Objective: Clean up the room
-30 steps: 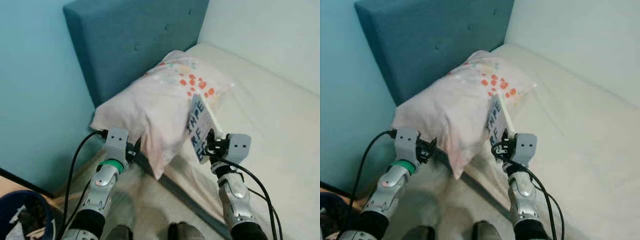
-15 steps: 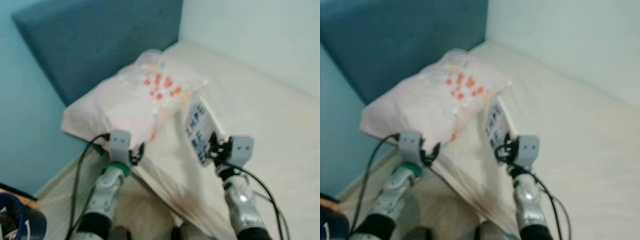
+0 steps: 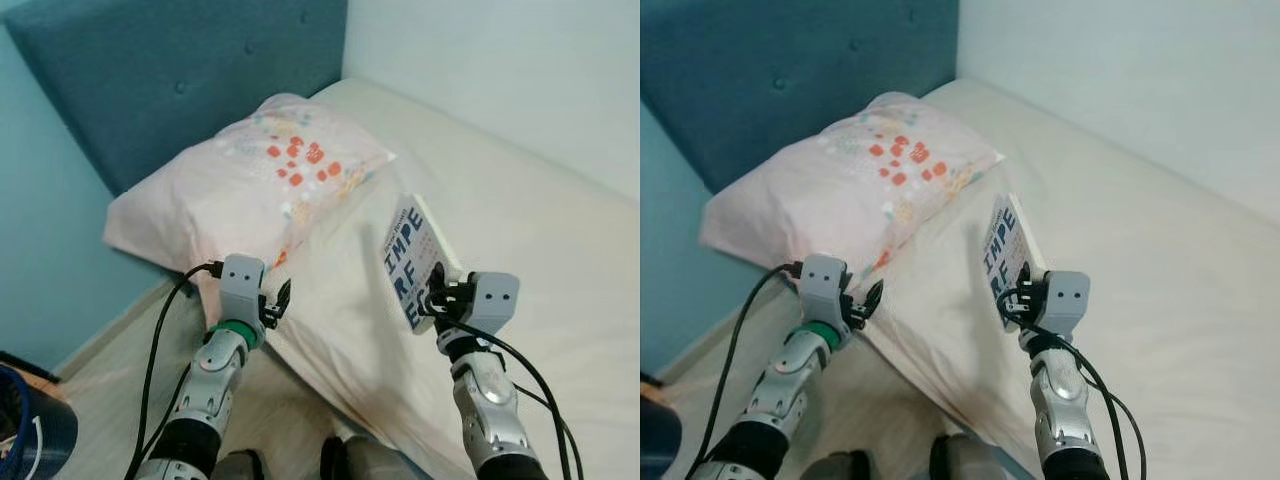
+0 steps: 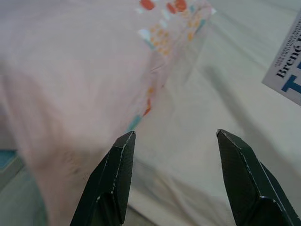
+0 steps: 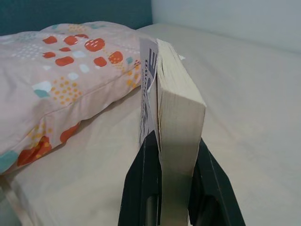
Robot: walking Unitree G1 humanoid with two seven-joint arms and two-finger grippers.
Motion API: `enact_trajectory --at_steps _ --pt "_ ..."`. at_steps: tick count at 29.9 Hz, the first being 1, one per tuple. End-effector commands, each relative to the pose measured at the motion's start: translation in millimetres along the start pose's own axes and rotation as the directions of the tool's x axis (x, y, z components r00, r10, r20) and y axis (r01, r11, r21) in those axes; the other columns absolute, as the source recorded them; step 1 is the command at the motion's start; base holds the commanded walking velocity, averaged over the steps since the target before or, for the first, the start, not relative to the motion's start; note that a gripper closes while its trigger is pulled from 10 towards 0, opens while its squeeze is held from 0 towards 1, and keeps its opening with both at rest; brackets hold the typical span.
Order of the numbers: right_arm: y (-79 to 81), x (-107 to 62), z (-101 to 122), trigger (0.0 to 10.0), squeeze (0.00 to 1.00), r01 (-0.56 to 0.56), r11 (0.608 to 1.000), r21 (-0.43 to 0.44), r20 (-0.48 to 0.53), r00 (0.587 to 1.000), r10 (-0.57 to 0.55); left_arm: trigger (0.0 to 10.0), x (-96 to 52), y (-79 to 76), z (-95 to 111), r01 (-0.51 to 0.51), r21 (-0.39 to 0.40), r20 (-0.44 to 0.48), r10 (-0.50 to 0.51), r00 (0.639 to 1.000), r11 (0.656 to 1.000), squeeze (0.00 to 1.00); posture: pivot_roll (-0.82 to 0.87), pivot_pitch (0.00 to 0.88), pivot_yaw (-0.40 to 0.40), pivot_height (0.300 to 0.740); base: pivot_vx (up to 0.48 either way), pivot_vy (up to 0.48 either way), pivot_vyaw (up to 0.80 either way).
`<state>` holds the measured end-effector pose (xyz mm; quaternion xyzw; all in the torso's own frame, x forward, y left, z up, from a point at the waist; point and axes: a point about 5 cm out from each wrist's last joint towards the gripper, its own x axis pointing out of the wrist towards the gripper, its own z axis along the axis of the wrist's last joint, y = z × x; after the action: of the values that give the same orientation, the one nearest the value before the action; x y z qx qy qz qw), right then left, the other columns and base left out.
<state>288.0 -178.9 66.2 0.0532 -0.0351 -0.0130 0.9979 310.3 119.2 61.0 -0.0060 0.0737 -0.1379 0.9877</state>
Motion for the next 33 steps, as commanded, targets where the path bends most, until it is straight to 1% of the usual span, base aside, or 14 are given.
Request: enact_trajectory --at_steps 1,5,6,7,9,11,13,15,17,25,28,30,32,33 --pt "-4.7 -1.3 4 10.0 0.0 0.011 1.0 -0.001 0.019 1.0 -0.011 10.0 -1.7 -1.2 -5 0.002 -0.001 -0.028 -0.002 1.0 1.0 0.0 -0.01 0.124 0.019 0.737 0.0 0.0 0.0" --pt "-7.4 -3.0 -2 10.0 0.0 0.0 1.0 0.02 -0.037 0.999 0.0 10.0 -1.3 -1.9 -5 0.004 0.007 -0.027 -0.004 1.0 1.0 0.0 -0.01 0.126 0.019 0.737 0.0 0.0 0.0" --pt "-9.1 -4.0 -8 10.0 0.0 -0.013 0.999 0.033 -0.083 0.996 0.016 10.0 -1.2 -2.1 -4 0.006 0.01 -0.025 -0.005 1.0 1.0 0.0 -0.01 0.126 0.02 0.737 0.0 0.0 0.0" --pt "-9.1 -4.0 -8 10.0 0.0 -0.013 0.999 0.033 -0.083 0.996 0.016 10.0 -1.2 -2.1 -4 0.006 0.01 -0.025 -0.005 1.0 1.0 0.0 -0.01 0.126 0.02 0.737 0.0 0.0 0.0" --pt "-14.9 -5.6 -16 10.0 0.0 -0.03 0.998 0.049 -0.166 0.985 0.038 10.0 -0.9 -2.5 -4 0.014 0.018 -0.025 -0.014 1.0 1.0 0.0 -0.01 0.129 0.025 0.737 0.0 0.0 0.0" --pt "-14.9 -5.6 -16 10.0 0.0 -0.03 0.998 0.049 -0.166 0.985 0.038 10.0 -0.9 -2.5 -4 0.014 0.018 -0.025 -0.014 1.0 1.0 0.0 -0.01 0.129 0.025 0.737 0.0 0.0 0.0" --pt "-20.0 -5.4 -17 10.0 0.0 -0.046 0.998 0.032 -0.197 0.979 0.051 10.0 -1.0 -3.2 -5 0.028 0.017 -0.039 -0.028 0.999 0.999 0.0 -0.01 0.132 0.028 0.737 0.0 0.0 0.0" --pt "-20.0 -5.4 -17 10.0 0.0 -0.046 0.998 0.032 -0.197 0.979 0.051 10.0 -1.0 -3.2 -5 0.028 0.017 -0.039 -0.028 0.999 0.999 0.0 -0.01 0.132 0.028 0.737 0.0 0.0 0.0" --pt "-21.7 -4.8 -15 10.0 0.0 -0.049 0.999 0.022 -0.193 0.98 0.052 10.0 -1.1 -4.0 -5 0.035 0.015 -0.043 -0.034 0.998 0.999 0.0 -0.01 0.133 0.028 0.737 0.0 0.48 0.0" --pt "-20.2 -5.0 -13 10.0 0.0 -0.076 0.997 0.018 -0.199 0.977 0.078 10.0 -1.7 -6.0 -3 0.032 0.026 -0.026 -0.031 0.999 0.999 0.0 -0.02 0.142 0.022 0.737 0.0 0.0 0.0" --pt "-17.6 -5.0 -11 10.0 0.0 -0.118 0.991 0.07 -0.22 0.967 0.13 10.0 -2.8 -6.7 0 0.042 0.028 -0.01 -0.042 0.999 0.999 0.0 -0.01 0.148 0.026 0.737 0.0 0.0 0.0" --pt "-17.5 -4.7 -10 10.0 0.0 -0.125 0.989 0.079 -0.223 0.965 0.139 10.0 -2.9 -6.9 1 0.044 0.028 -0.006 -0.044 0.999 0.999 0.0 -0.01 0.148 0.026 0.737 0.0 0.0 0.0" --pt "-16.7 -3.1 -6 10.0 0.0 -0.139 0.985 0.097 -0.215 0.964 0.158 10.0 -3.1 -7.7 3 0.05 0.029 0.001 -0.05 0.999 0.998 0.0 -0.02 0.156 0.023 0.737 0.0 0.0 0.0" --pt "-15.3 -0.4 -1 10.0 0.0 -0.158 0.979 0.126 -0.203 0.962 0.181 10.0 -3.2 -8.2 4 0.054 0.031 0.004 -0.054 0.999 0.998 0.0 -0.02 0.158 0.022 0.737 0.0 0.0 0.0"
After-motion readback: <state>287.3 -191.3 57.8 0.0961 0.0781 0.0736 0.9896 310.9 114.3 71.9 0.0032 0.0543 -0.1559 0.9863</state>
